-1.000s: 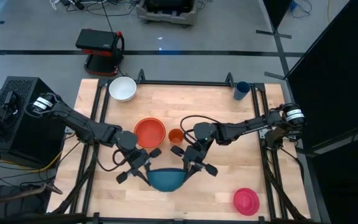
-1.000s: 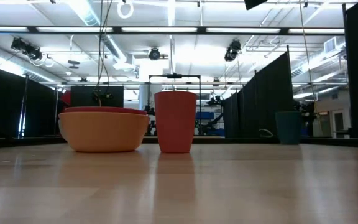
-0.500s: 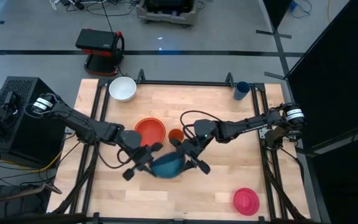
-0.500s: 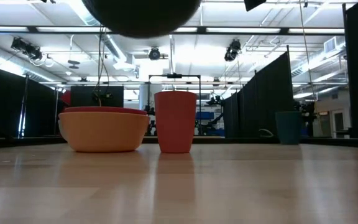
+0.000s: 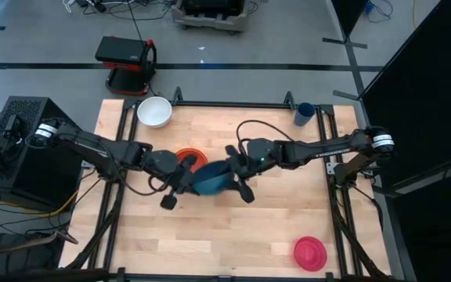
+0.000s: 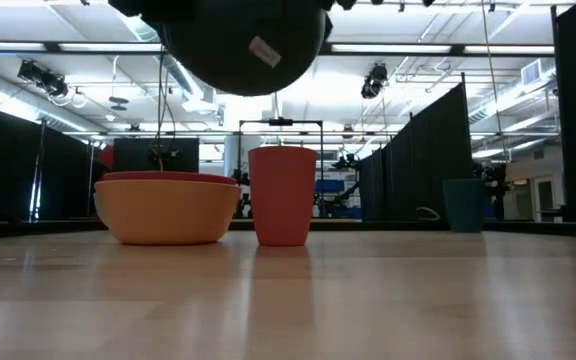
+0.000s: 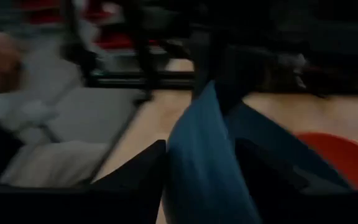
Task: Nest bowls inside each other
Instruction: Stack the blue bowl on top of the stacked bowls
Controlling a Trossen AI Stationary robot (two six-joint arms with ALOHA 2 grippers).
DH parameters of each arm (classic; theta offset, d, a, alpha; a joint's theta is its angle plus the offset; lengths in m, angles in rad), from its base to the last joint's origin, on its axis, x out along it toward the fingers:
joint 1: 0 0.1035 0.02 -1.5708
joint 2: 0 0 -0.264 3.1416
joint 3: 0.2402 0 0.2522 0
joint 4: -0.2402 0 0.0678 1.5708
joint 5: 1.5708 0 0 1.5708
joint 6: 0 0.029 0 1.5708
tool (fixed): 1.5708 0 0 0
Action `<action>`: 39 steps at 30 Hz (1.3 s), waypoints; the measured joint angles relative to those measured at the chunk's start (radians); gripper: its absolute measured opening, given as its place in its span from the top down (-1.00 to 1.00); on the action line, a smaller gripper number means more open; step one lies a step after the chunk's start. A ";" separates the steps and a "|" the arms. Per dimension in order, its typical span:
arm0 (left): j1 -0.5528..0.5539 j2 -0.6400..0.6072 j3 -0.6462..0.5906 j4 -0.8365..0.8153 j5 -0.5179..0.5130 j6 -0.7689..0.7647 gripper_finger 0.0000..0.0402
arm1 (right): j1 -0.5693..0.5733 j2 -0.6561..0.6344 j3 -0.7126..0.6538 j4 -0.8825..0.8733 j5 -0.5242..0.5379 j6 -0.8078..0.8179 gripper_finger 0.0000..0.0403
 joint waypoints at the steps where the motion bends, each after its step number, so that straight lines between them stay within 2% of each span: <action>1: 0.006 0.000 0.015 -0.027 -0.012 0.001 0.99 | 0.001 -0.007 0.000 -0.021 0.022 0.000 0.17; 18: 0.055 -0.011 0.055 -0.334 -0.203 -0.102 0.99 | 0.068 -0.110 -0.010 -0.114 0.081 -0.003 0.22; 25: 0.054 -0.012 0.056 -0.355 -0.198 -0.103 0.99 | 0.096 -0.164 -0.009 -0.120 0.119 -0.009 0.28; 39: 0.054 -0.002 0.057 -0.389 -0.236 -0.119 1.00 | 0.105 -0.175 -0.008 -0.167 0.201 -0.009 0.23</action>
